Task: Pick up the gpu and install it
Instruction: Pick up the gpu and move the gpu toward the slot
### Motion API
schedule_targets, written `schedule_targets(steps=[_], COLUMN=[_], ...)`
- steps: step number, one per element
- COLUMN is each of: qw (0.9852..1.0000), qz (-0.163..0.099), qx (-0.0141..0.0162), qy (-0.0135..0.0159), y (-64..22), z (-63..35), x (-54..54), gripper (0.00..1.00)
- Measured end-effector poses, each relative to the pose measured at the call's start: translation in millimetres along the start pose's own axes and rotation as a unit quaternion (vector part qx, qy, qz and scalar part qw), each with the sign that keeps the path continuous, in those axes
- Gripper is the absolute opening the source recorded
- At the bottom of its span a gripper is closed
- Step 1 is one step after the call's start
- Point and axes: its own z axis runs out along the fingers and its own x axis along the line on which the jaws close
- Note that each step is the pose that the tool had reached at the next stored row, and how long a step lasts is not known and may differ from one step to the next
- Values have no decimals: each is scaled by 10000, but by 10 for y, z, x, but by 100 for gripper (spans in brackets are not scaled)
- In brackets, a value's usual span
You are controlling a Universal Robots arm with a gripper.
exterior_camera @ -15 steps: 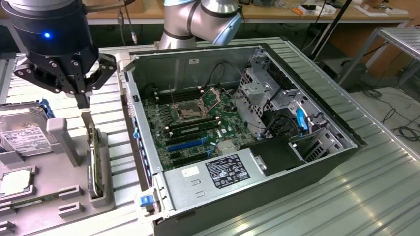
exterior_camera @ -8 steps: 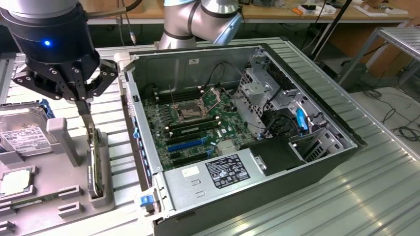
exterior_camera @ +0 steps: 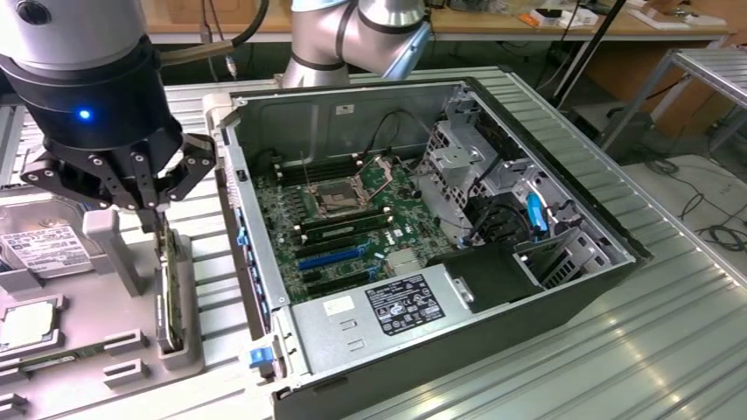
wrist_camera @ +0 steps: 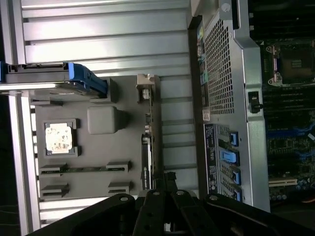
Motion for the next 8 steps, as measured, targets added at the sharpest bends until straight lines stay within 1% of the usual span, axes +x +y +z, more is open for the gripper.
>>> schedule_targets(steps=[5,8], qw=[10000,10000], qz=[0,0], qx=[0,0], qy=[0,0], y=[-103,-104], z=[-4,-5], x=[-6,-6], gripper=[11,11])
